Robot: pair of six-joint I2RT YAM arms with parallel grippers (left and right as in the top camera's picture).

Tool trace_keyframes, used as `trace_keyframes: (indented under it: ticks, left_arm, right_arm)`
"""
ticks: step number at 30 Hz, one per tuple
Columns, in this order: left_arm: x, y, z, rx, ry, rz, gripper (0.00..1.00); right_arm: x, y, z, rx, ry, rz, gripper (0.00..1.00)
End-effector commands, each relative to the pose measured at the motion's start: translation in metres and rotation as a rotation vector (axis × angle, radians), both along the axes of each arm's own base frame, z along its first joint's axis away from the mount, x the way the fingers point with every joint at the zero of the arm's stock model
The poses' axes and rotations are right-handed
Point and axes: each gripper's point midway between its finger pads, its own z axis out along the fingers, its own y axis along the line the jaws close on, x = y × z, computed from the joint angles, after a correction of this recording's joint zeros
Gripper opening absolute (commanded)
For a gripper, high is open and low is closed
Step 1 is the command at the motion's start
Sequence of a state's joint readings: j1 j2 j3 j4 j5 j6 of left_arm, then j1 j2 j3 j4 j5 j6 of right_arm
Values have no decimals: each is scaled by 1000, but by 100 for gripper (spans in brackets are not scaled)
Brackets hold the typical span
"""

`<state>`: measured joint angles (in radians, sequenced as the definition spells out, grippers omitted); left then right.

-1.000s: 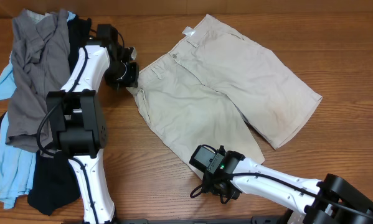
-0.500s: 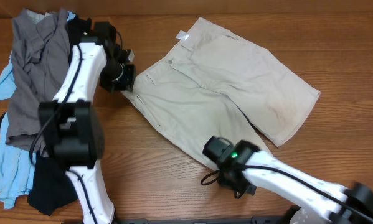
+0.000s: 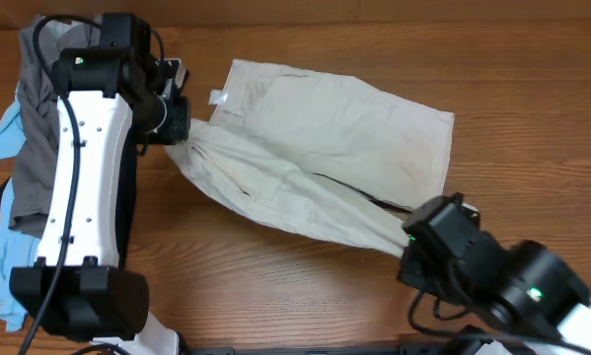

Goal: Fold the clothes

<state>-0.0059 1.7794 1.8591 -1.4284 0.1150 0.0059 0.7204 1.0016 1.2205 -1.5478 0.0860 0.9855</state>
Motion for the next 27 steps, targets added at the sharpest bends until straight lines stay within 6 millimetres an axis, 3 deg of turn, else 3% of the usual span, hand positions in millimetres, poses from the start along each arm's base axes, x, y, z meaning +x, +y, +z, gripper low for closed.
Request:
trace_keyframes:
  ticks: [1,7,11,18,27]
  left_arm:
    - [-20,7,35,17,-71,46,4]
    - [-39,9,67,12,-157,99,4]
    - [-45,9,70,8,-155,112,4]
    - [-38,9,47,2,-132,138,4]
    - [-3,10,-3,-5,-195,166,4]
  right_arm:
    - [1,-7,32,16,-89,40,4]
    - [8,-12,41,-21,-142,70,4]
    - [20,-9,43,-48,-188,100,4]
    - [55,-9,41,-164,-262,70,4]
    - [110,-27,35,-268,-312,-51,4]
